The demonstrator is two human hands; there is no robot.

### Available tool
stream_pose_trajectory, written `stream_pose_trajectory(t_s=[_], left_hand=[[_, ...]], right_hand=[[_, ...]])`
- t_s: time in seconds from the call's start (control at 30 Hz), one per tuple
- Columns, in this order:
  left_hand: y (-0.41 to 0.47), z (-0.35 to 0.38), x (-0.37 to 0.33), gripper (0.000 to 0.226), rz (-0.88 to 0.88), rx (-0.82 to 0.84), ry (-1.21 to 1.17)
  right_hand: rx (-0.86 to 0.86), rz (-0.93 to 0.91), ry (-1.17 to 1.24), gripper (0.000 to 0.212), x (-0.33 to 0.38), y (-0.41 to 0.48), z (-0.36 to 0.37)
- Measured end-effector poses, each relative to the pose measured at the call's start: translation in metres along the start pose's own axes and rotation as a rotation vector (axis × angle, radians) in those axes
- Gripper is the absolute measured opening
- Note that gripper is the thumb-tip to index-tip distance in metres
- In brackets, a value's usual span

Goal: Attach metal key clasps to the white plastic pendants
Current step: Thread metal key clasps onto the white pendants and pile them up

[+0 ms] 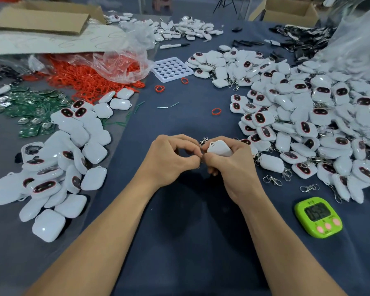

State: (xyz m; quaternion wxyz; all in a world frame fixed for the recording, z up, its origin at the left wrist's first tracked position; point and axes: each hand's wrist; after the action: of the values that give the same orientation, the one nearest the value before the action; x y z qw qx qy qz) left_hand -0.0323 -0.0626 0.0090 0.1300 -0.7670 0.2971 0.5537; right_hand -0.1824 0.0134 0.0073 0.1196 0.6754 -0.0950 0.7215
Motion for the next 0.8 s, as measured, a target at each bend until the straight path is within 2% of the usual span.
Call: stream_pose_trajectory(t_s=[0.23,0.3,0.63,0.8], left_hand=[[-0.0005,-0.0020,0.0031,0.014,-0.049,-0.027,-0.008],[-0.0012,-0.0023,0.0035,0.013,-0.054,-0.031,-0.022],[0.0013,-0.0058,0.0023,0.009,-0.070,0.013,-0.140],[0.0017,-0.0071,0.0034,0.007,-0.057,0.046,-0.159]], right_hand=[[0.040,-0.054,-0.175,0.006,-0.0076,0.0009,0.0020],[0.038,-0.053,-0.190,0.008,-0.0092,0.0022,0.0019],[0.091,-0.087,-0.137,0.005,-0.0079,0.0029,-0.0007],[0.032,-0.074,-0.066,0.008,-0.0047,0.0022,-0.0011]])
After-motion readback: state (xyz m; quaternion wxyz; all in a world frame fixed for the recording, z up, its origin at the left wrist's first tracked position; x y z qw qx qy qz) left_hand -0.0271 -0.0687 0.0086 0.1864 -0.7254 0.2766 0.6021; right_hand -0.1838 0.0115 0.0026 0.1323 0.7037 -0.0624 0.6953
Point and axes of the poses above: each hand's wrist, its own y-axis towards the middle knuckle, its own z-axis out of the palm, x = y × z, and after that the axes turned 4 degrees about x, right-handed
